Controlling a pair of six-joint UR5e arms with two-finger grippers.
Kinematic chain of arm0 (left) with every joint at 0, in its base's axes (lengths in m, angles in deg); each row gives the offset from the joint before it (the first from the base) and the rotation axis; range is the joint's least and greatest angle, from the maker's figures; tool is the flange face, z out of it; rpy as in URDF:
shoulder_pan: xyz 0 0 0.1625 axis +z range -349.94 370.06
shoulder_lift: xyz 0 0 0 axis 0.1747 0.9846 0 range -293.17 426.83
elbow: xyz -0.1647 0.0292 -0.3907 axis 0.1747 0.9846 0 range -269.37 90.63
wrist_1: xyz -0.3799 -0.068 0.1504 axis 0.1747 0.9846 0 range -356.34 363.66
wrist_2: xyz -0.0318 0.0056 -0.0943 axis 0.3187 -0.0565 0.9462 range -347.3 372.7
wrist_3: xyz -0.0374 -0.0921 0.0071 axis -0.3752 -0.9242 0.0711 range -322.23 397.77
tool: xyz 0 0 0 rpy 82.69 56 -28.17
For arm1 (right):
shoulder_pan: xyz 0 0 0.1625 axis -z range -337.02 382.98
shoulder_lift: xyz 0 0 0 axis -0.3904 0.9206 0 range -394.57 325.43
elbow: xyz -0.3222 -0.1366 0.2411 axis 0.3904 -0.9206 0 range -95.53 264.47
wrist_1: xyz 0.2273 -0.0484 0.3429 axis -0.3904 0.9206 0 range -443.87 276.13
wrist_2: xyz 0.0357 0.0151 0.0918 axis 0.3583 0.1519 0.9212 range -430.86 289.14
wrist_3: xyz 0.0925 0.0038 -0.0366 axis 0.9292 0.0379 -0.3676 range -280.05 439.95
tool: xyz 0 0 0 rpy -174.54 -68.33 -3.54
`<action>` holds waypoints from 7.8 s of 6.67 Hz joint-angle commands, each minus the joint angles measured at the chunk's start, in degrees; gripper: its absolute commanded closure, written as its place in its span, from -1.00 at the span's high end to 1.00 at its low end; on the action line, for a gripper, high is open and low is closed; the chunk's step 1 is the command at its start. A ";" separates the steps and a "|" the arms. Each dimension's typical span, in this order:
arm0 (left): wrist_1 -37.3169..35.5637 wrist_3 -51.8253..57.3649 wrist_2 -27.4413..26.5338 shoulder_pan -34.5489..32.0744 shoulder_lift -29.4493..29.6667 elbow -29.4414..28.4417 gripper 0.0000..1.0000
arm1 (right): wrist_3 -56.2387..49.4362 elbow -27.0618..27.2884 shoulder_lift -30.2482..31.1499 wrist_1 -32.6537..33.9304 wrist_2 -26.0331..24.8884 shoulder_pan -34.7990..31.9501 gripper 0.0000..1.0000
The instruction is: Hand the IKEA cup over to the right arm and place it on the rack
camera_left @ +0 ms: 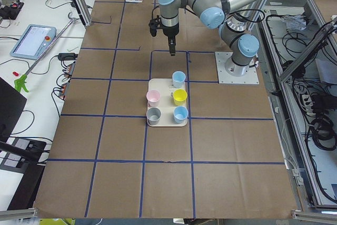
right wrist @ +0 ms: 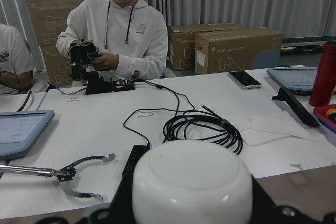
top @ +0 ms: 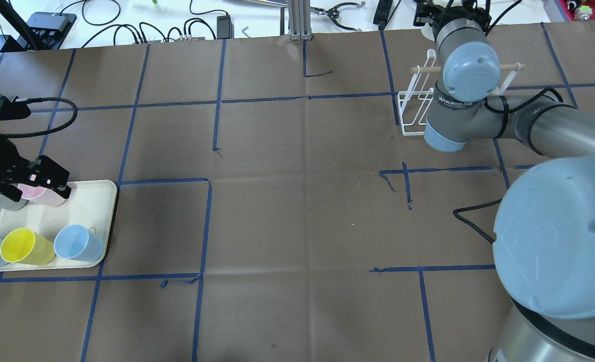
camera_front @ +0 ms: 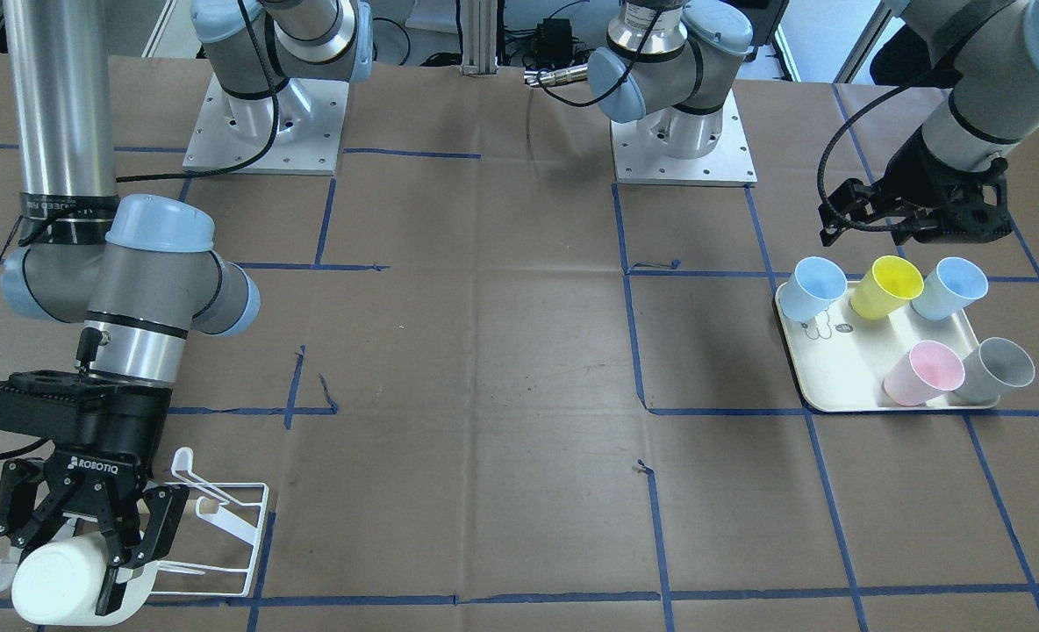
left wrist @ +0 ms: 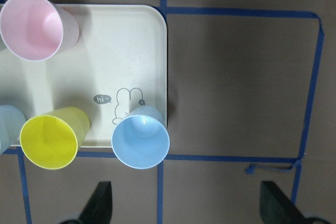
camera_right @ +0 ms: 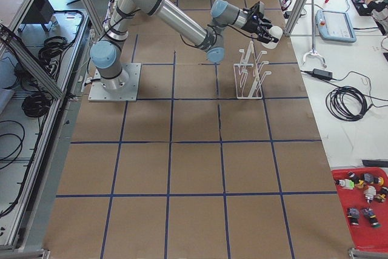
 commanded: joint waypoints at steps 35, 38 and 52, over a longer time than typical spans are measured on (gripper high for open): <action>-70.66 -8.03 68.94 -18.14 13.75 6.64 -0.99 | 93.33 17.72 20.96 -3.26 32.31 -11.45 0.99; -72.34 -8.12 68.51 -19.90 13.83 7.53 -0.99 | 92.81 16.84 20.60 -5.28 31.35 -13.82 0.95; -72.34 -8.56 68.42 -19.99 13.48 7.70 -0.95 | 89.20 7.17 13.92 -10.03 23.44 -22.45 0.88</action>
